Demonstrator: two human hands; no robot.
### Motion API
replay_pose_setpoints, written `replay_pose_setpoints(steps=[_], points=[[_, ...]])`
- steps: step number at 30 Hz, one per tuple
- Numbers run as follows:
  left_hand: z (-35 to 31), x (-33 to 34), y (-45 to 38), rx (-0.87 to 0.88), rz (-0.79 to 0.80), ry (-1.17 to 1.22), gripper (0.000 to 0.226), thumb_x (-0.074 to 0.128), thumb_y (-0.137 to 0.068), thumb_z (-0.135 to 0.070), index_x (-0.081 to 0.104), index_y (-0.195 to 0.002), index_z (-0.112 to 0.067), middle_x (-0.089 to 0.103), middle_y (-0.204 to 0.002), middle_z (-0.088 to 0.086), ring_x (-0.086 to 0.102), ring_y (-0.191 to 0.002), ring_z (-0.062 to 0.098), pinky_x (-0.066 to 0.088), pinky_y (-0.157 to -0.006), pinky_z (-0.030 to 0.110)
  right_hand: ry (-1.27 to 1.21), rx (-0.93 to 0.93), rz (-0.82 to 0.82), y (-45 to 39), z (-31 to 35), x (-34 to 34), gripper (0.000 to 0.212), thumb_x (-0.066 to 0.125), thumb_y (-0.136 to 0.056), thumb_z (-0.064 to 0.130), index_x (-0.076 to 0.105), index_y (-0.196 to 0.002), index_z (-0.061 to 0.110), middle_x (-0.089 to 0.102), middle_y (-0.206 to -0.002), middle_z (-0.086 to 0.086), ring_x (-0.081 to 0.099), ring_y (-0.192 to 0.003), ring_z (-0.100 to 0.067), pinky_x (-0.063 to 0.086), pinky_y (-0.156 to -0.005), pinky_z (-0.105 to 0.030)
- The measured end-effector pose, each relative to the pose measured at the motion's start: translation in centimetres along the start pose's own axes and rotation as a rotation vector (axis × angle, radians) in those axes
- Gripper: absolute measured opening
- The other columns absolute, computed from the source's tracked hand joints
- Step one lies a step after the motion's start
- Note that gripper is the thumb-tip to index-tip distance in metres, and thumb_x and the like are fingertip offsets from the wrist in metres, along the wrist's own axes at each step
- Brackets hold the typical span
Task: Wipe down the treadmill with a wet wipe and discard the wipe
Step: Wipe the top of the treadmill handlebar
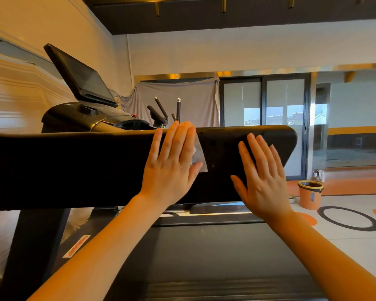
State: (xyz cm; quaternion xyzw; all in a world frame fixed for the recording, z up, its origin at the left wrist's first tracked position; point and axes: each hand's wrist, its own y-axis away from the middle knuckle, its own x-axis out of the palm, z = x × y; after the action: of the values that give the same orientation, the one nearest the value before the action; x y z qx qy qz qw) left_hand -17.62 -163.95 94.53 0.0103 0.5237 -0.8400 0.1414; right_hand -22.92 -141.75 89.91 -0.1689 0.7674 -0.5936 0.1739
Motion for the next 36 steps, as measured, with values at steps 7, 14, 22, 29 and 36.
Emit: replay_pose_setpoints(steps=[7,14,22,29,36], points=[[0.5,-0.6,-0.5,-0.021,-0.013,-0.021,0.071,0.025,-0.099,-0.052,0.023,-0.151,-0.004,0.031,-0.156,0.019,0.025,-0.145,0.036,0.008,-0.119,0.053,0.004,-0.024,0.003,0.0,-0.3,0.0,0.062,0.039,-0.101,0.043,0.024,-0.151,0.01,0.02,-0.158,-0.013,0.001,-0.153,-0.021,0.004,-0.124,-0.039],[-2.3,-1.0,-2.5,0.19,0.018,-0.06,0.072,0.015,-0.1,-0.05,-0.002,-0.156,-0.007,-0.001,-0.164,0.012,0.001,-0.151,0.029,0.004,-0.121,0.05,0.014,-0.044,0.003,0.2,-0.5,0.0,0.063,0.04,-0.102,0.043,0.024,-0.152,0.01,0.013,-0.161,-0.008,0.004,-0.152,-0.023,0.006,-0.124,-0.041],[0.3,0.0,5.4,0.092,0.06,-0.006,0.068,0.017,-0.102,-0.047,0.008,-0.156,-0.007,0.005,-0.164,0.013,0.007,-0.151,0.029,0.004,-0.121,0.047,0.022,-0.035,0.012,0.0,-0.3,-0.1,0.063,0.039,-0.102,0.044,0.025,-0.152,0.009,0.018,-0.16,-0.011,0.001,-0.152,-0.021,0.002,-0.124,-0.039],[-3.2,0.6,4.4,0.117,0.069,0.047,0.072,0.023,-0.101,-0.049,0.004,-0.156,-0.008,0.001,-0.164,0.012,0.003,-0.151,0.029,0.002,-0.122,0.046,0.025,-0.04,0.002,0.1,-0.4,-0.1,0.062,0.038,-0.103,0.044,0.026,-0.152,0.009,0.018,-0.159,-0.011,0.005,-0.151,-0.023,0.004,-0.124,-0.039],[-0.7,0.8,7.9,0.098,0.079,0.011,0.07,0.02,-0.102,-0.05,0.008,-0.157,-0.008,0.008,-0.163,0.014,0.013,-0.15,0.031,0.006,-0.121,0.046,0.033,-0.041,0.019,0.0,-0.6,-0.2,0.064,0.04,-0.101,0.046,0.024,-0.153,0.011,0.017,-0.159,-0.01,0.001,-0.152,-0.022,0.003,-0.124,-0.038]])
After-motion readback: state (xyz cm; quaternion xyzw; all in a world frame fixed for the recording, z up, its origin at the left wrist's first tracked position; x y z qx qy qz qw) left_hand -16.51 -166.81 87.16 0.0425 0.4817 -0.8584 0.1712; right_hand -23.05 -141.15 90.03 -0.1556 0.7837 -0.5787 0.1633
